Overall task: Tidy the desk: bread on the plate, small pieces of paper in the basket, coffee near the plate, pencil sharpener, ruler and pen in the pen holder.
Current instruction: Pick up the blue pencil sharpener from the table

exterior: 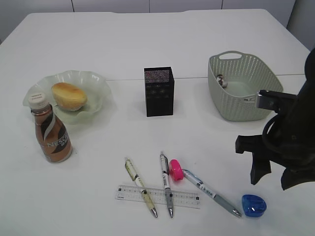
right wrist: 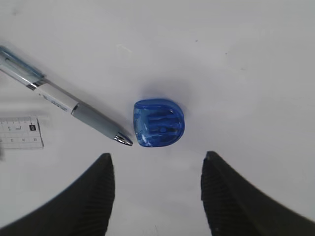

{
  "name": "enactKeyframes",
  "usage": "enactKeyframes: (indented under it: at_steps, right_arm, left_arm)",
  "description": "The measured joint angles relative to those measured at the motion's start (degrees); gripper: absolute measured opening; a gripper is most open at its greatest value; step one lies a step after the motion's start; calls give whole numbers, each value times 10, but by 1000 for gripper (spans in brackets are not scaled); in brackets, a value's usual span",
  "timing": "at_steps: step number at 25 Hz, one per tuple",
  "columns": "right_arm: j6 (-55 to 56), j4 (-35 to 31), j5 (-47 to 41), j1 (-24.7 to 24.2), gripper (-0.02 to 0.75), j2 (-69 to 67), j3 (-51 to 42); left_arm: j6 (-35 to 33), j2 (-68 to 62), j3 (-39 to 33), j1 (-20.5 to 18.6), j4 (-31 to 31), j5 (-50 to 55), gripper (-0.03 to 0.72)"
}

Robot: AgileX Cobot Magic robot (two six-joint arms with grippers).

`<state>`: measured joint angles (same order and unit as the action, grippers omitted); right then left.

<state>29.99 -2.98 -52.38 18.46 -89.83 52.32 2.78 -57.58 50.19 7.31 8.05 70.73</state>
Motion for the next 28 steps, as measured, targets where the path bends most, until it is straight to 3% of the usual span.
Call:
enactKeyframes:
  at_steps: [11,18,28]
  right_arm:
    - [27,0,-1,0,452,0,0]
    - [34,21,-4,0,596,-14,0]
    - [-4,-8,3,0,510,-83,0]
  left_arm:
    - [0,13,0,0,0,1,425]
    - [1,13,0,0,-2,1,424]
    - [1,13,0,0,-3,1,424]
